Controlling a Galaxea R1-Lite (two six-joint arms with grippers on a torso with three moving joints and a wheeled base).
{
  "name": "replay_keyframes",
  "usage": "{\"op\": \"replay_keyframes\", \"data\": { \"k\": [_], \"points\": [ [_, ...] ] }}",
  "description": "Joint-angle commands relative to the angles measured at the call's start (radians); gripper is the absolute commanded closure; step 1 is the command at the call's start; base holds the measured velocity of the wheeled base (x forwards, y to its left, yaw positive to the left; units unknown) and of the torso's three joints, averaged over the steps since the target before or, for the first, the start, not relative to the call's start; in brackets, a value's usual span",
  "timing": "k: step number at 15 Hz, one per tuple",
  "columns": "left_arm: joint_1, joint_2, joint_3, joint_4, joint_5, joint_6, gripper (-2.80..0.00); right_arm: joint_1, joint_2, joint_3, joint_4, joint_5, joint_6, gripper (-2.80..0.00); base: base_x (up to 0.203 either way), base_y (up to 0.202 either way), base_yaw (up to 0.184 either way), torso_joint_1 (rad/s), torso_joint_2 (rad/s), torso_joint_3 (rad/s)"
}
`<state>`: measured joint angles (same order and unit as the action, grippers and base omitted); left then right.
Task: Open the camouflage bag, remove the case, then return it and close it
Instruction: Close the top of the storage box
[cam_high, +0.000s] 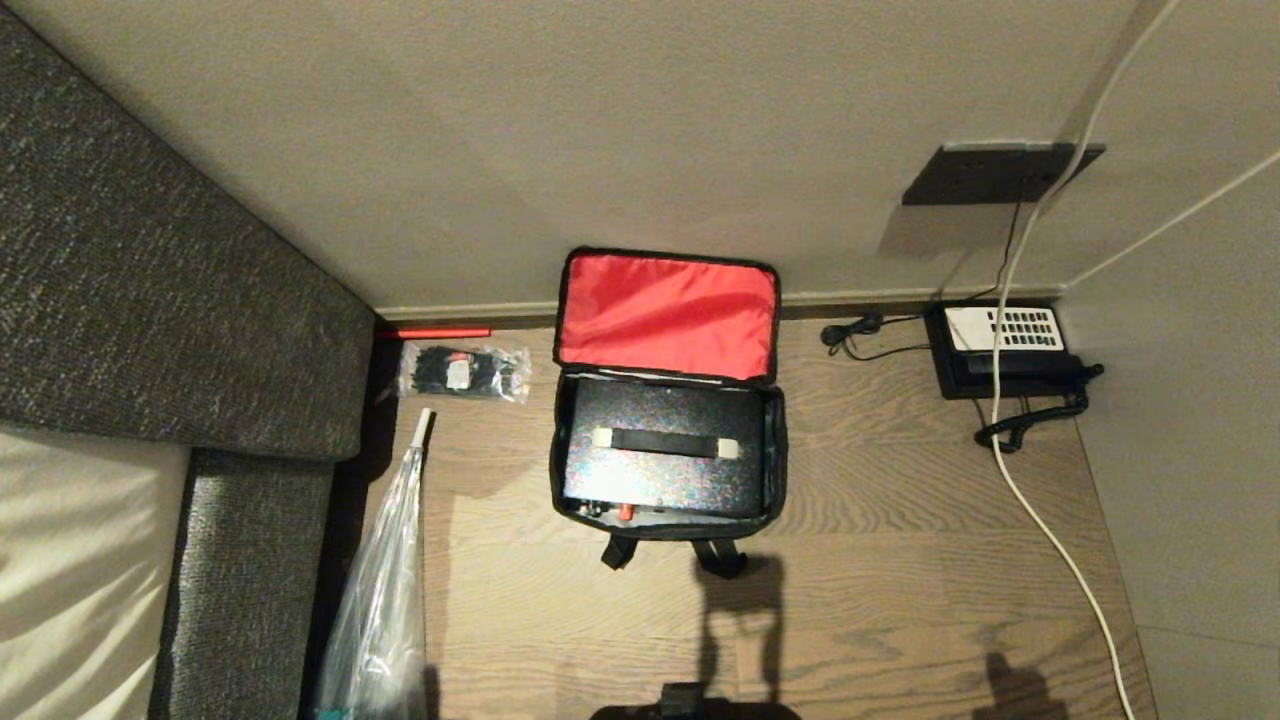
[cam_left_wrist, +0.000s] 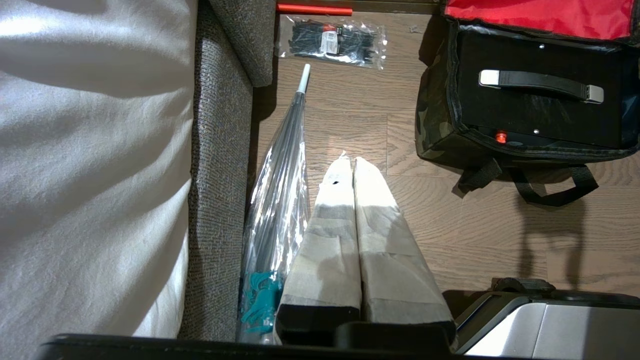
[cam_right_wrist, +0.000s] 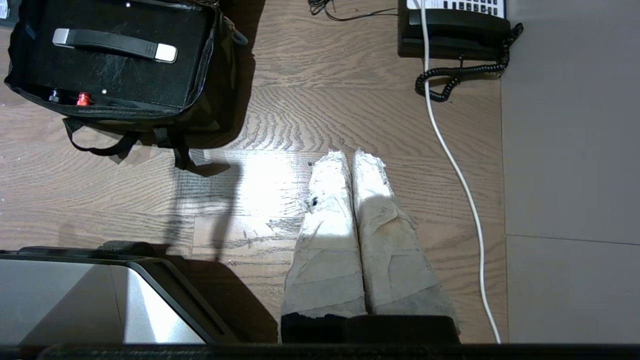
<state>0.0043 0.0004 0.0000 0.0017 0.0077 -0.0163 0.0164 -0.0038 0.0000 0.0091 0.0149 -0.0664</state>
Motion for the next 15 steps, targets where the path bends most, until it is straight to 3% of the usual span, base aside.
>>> {"op": "replay_keyframes", "data": {
  "k": [1, 15],
  "points": [
    [0.0, -0.002, 0.003, 0.0, 0.0, -0.001, 0.0, 0.0, -0.001, 0.0, 0.0, 0.0, -0.001, 0.0, 0.0, 0.0, 0.0, 0.0, 0.0, 0.0],
    [0.0, -0.002, 0.003, 0.0, 0.0, -0.001, 0.0, 0.0, -0.001, 0.0, 0.0, 0.0, -0.001, 0.0, 0.0, 0.0, 0.0, 0.0, 0.0, 0.0]
  ]
}}
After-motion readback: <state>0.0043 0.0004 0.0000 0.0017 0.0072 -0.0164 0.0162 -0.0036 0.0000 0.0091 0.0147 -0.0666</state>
